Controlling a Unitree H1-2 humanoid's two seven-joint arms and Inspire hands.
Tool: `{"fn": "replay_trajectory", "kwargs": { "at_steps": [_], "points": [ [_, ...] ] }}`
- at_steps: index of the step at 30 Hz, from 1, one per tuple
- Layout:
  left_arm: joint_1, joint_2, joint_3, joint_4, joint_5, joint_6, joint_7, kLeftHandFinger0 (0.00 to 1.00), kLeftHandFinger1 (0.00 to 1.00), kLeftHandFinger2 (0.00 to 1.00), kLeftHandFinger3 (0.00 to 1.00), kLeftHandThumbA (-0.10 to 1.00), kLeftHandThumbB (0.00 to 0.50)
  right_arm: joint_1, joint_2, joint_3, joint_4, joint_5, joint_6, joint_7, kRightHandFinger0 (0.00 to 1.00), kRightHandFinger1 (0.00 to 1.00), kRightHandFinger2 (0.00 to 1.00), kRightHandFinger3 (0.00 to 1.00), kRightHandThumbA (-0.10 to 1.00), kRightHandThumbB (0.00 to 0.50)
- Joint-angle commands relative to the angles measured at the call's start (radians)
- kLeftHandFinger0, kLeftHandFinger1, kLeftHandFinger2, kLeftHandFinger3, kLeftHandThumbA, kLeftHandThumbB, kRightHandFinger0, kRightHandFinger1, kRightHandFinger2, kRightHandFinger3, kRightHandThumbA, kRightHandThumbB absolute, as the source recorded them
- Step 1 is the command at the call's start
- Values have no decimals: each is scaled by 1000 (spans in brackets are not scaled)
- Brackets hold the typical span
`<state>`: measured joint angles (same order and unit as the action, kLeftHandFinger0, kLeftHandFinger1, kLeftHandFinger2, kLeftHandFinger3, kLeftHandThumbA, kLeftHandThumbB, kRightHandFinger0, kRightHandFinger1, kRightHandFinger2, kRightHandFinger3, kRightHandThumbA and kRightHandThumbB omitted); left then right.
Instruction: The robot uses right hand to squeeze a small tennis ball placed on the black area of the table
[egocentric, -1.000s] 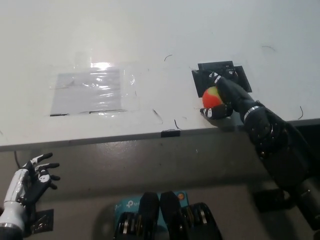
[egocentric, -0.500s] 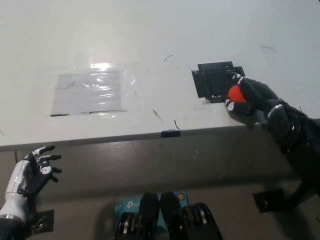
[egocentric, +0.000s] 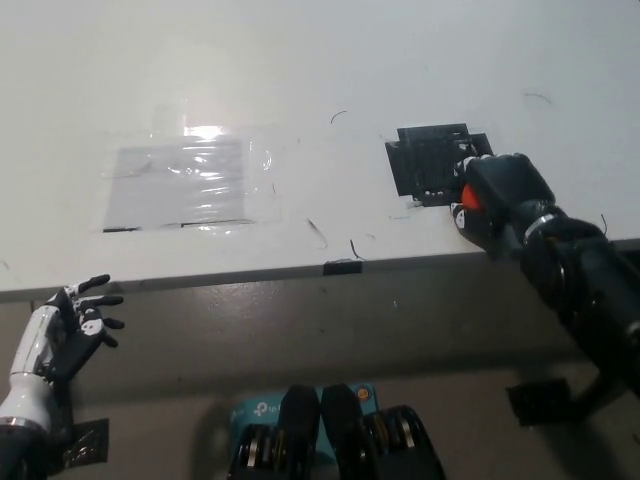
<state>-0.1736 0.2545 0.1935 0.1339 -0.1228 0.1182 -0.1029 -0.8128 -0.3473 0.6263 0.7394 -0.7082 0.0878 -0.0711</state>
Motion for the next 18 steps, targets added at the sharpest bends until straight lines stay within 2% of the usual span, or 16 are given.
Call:
{"fn": "replay_trajectory", "kwargs": {
  "at_steps": [1,3,4,5,6,7,8,9,10,12,15,17,18],
  "points": [
    [-8,17,-7,-24,-6,-57,-20,385,439,574,686,-42,0,115,22,-29,69,-22,-110,-216,0,59,232,140,-100,22],
    [0,21,-11,-28,4,-51,-17,418,461,577,689,-7,0,132,31,-66,86,5,-190,-294,0,82,341,41,-100,26],
    [3,19,-11,-28,3,-52,-17,424,455,581,687,-6,0,141,34,-78,84,11,-220,-329,0,139,454,10,-100,87],
    [3,21,-13,-25,3,-55,-18,416,446,578,688,-13,0,146,38,-91,86,15,-246,-362,0,164,516,48,-100,178],
    [1,24,-15,-21,6,-59,-21,413,444,577,689,-14,0,149,44,-106,91,17,-268,-392,0,176,543,84,-100,239],
    [1,24,-14,-15,3,-62,-22,390,425,570,684,-15,0,153,55,-137,83,47,-290,-406,0,173,554,118,-100,287],
    [1,25,-14,-13,3,-62,-22,371,412,569,686,-12,0,155,62,-162,81,63,-317,-425,0,199,596,225,-100,317],
    [1,25,-15,-13,4,-61,-21,358,404,567,691,-24,0,156,68,-183,78,76,-343,-438,0,190,584,352,-100,296],
    [1,25,-15,-13,5,-61,-20,356,402,566,692,-28,0,158,74,-208,72,93,-374,-451,0,167,554,422,-100,294],
    [0,27,-17,-9,5,-65,-23,364,416,578,706,-35,0,162,83,-248,45,115,-376,-446,0,154,534,474,-100,290],
    [1,28,-19,-11,8,-63,-19,362,409,587,707,-8,0,164,116,-334,36,185,-438,-451,0,130,508,460,-100,270],
    [1,27,-18,-12,1,-63,-20,354,394,570,699,-26,0,163,141,-390,26,228,-448,-440,0,74,442,412,-100,265],
    [1,26,-18,-10,1,-63,-17,365,387,567,698,-30,0,157,178,-461,-11,313,-403,-413,0,51,369,341,-100,244]
  ]
}}
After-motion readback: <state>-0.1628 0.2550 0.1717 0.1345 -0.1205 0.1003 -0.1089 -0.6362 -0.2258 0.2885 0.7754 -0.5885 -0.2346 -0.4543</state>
